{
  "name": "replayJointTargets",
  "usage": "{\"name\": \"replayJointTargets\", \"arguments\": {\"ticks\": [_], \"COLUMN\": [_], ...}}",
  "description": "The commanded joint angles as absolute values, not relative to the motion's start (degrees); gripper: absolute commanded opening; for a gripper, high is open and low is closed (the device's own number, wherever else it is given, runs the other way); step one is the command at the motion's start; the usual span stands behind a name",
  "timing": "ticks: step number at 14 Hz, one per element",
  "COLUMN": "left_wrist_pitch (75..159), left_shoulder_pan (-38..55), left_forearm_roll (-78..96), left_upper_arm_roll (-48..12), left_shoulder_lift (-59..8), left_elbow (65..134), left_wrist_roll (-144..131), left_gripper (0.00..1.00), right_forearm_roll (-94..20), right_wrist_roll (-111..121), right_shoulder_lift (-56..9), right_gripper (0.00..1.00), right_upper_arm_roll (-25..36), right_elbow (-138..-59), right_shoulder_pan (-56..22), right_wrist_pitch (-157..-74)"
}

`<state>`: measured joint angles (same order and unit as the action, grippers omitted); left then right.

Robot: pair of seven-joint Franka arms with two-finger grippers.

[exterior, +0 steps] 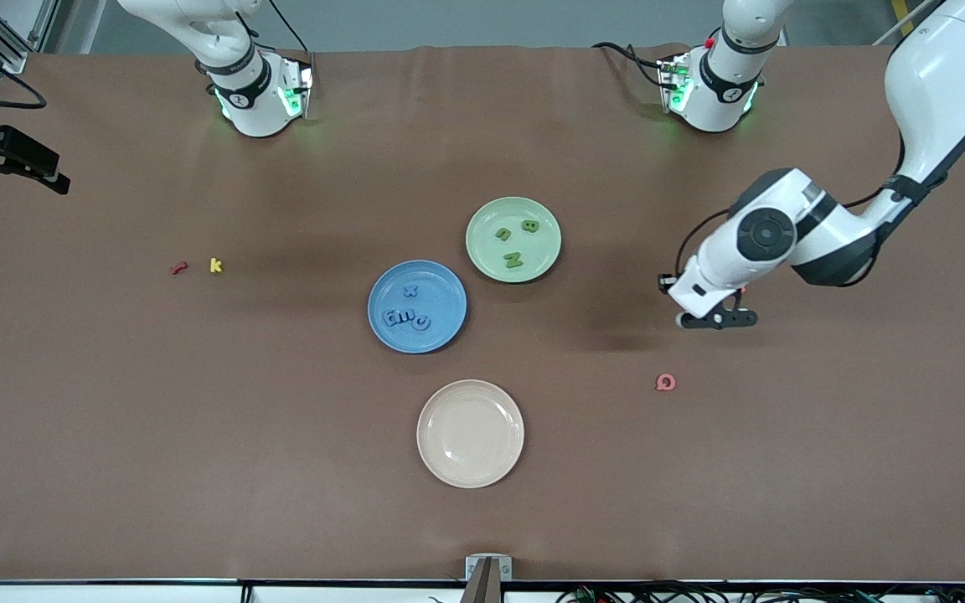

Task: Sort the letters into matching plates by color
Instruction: 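Lift the green d with the left gripper, then carry the d over the green plate and open the left gripper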

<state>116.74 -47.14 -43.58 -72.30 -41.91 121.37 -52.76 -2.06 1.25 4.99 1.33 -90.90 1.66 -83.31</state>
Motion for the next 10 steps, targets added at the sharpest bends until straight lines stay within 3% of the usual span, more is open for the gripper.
{"name": "replayJointTargets", "arguments": {"ticks": [1, 5, 10], "left_wrist_pitch": [115.1, 115.1, 117.1], "left_shoulder_pan": [-38.9, -25.3, -6.3], "left_forearm_roll": [-40.7, -37.3, -33.9], "left_upper_arm_roll": [-72.7, -70.3, -60.2], "left_shoulder_lift": [-40.3, -40.9, -40.9], "left_elbow": [119.2, 114.2, 109.3], "left_wrist_roll": [-62.1, -73.5, -82.9], "left_gripper": [0.22, 0.22, 0.22], "right_forearm_roll": [-2.7, -1.9, -1.1], "right_wrist_roll": [1.2, 1.4, 3.1], "right_shoulder_lift": [6.4, 6.4, 6.4], "right_gripper": [1.00, 1.00, 1.00], "right_upper_arm_roll": [1.3, 1.2, 1.2], "right_elbow": [-92.1, -92.1, -92.1], "right_shoulder_pan": [1.7, 1.6, 1.7], "right_wrist_pitch": [-83.3, -83.4, -83.6]}}
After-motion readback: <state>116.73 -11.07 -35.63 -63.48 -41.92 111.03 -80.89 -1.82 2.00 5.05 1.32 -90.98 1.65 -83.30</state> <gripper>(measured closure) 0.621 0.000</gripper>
